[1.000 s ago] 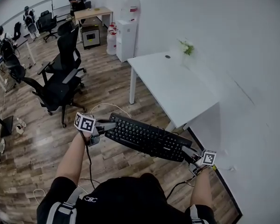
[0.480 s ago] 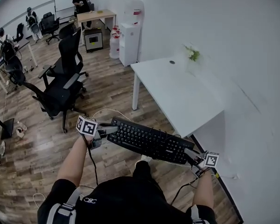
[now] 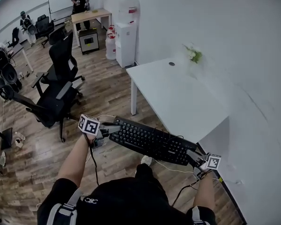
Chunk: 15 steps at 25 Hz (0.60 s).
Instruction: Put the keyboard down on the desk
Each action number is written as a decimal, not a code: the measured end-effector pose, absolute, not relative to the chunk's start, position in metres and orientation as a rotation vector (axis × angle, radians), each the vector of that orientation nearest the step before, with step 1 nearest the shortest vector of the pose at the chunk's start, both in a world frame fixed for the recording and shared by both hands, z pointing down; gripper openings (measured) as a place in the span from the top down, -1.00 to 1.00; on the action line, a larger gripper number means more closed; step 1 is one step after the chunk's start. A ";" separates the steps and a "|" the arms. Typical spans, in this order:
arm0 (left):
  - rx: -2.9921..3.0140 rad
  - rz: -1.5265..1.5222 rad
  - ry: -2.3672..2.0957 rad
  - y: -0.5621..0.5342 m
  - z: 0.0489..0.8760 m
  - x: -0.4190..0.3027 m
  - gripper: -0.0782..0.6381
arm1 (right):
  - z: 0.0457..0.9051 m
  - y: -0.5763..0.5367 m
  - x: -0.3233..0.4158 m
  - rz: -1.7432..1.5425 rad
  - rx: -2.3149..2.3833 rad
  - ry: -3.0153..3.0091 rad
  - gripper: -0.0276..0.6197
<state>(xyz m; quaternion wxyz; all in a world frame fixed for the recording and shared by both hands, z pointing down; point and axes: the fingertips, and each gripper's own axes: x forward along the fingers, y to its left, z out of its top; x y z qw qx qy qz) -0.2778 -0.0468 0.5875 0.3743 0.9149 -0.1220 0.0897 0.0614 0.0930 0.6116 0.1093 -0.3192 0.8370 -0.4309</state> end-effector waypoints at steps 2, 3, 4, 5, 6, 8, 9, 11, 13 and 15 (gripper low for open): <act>2.341 0.247 -0.304 -0.073 0.595 -0.269 0.35 | 0.619 0.075 0.069 -1.285 -0.952 2.435 0.55; 2.340 0.257 -0.298 -0.086 0.599 -0.264 0.35 | 0.622 0.066 0.073 -1.300 -0.957 2.413 0.55; 2.338 0.268 -0.291 -0.098 0.602 -0.257 0.35 | 0.625 0.057 0.077 -1.310 -0.962 2.394 0.55; 2.334 0.278 -0.282 -0.110 0.603 -0.250 0.35 | 0.626 0.048 0.082 -1.313 -0.965 2.380 0.55; 2.330 0.289 -0.272 -0.123 0.605 -0.242 0.35 | 0.626 0.038 0.088 -1.312 -0.967 2.372 0.55; 2.323 0.308 -0.255 -0.150 0.607 -0.226 0.35 | 0.627 0.017 0.101 -1.317 -0.979 2.354 0.55; 2.319 0.312 -0.242 -0.163 0.605 -0.217 0.35 | 0.628 0.006 0.108 -1.323 -0.987 2.342 0.55; 2.317 0.320 -0.213 -0.191 0.599 -0.195 0.35 | 0.627 -0.017 0.125 -1.325 -1.001 2.321 0.55; 2.326 0.335 -0.195 -0.220 0.595 -0.174 0.35 | 0.624 -0.040 0.143 -1.313 -1.018 2.306 0.55; 2.329 0.337 -0.174 -0.250 0.592 -0.152 0.35 | 0.622 -0.061 0.160 -1.304 -1.036 2.285 0.55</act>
